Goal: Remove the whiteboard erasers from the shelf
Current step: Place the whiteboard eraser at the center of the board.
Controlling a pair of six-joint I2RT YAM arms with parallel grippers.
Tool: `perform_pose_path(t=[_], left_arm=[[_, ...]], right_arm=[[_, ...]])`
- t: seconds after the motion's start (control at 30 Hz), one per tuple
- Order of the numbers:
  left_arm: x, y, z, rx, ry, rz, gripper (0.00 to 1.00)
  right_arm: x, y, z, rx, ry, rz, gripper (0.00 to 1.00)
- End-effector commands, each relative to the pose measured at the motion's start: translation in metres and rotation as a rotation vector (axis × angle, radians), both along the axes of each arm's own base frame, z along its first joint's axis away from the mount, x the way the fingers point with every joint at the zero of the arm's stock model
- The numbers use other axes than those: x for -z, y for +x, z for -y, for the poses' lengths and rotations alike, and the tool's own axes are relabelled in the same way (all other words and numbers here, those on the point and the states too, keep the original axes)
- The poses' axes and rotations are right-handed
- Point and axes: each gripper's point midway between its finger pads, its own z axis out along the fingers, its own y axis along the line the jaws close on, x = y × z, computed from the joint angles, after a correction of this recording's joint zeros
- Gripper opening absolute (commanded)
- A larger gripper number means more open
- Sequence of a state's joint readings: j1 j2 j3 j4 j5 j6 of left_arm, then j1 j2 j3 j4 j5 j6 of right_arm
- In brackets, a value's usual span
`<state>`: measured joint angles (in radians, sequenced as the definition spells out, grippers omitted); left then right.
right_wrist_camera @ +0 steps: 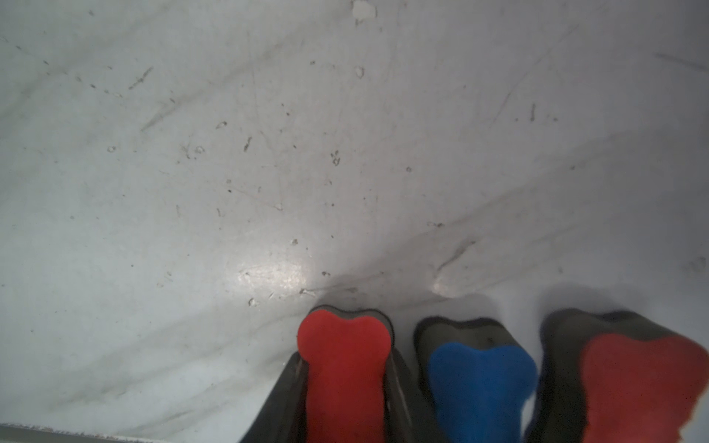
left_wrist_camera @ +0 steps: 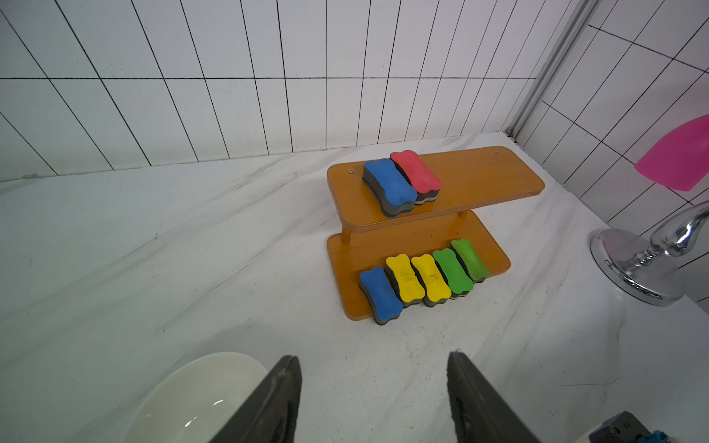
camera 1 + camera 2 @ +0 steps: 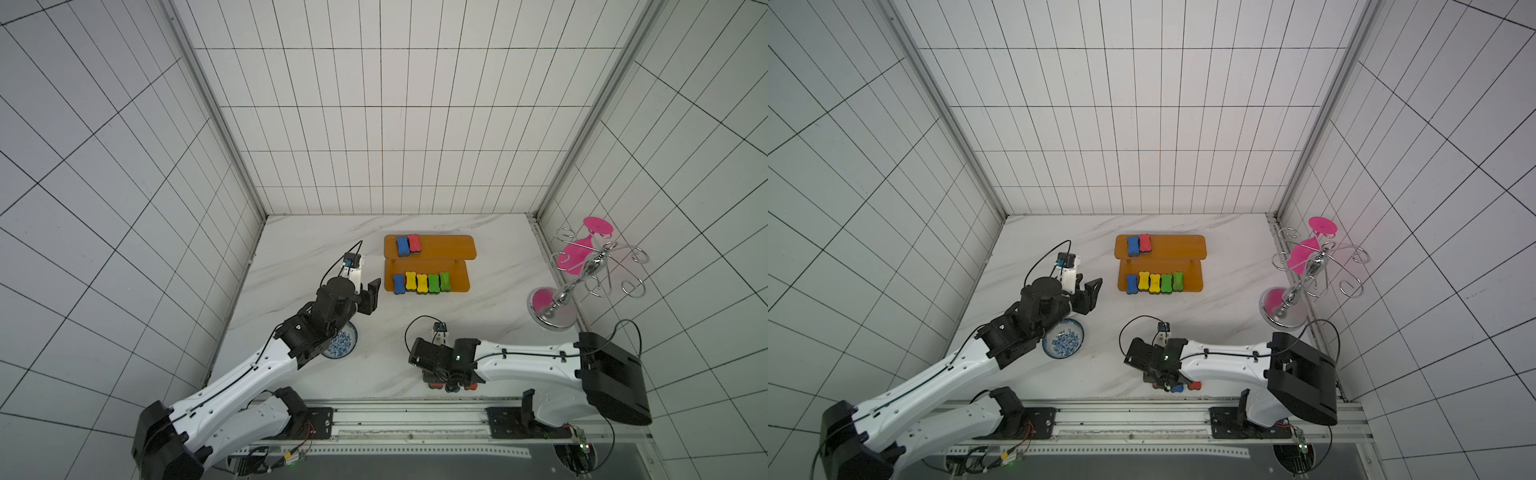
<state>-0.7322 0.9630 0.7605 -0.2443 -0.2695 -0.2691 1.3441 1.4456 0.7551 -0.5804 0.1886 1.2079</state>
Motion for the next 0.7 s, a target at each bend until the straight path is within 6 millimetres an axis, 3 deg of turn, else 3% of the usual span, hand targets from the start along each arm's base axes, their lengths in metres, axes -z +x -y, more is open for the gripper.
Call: perform_pose_path(t=[0.0,0.67], left_arm=[[-0.0007,-0.0016,-0.0027,-0.005,0.007,0.014,0.64],[-0.0012,-0.0009,-0.0025,-0.006,0.006,0.017,0.64]], right_arm=[[0.0085,-0.0061,0.0058,-0.016,-0.037,-0.02,0.34],[0.006,-0.0104,0.0069,-0.049,-0.066,-0.012,0.4]])
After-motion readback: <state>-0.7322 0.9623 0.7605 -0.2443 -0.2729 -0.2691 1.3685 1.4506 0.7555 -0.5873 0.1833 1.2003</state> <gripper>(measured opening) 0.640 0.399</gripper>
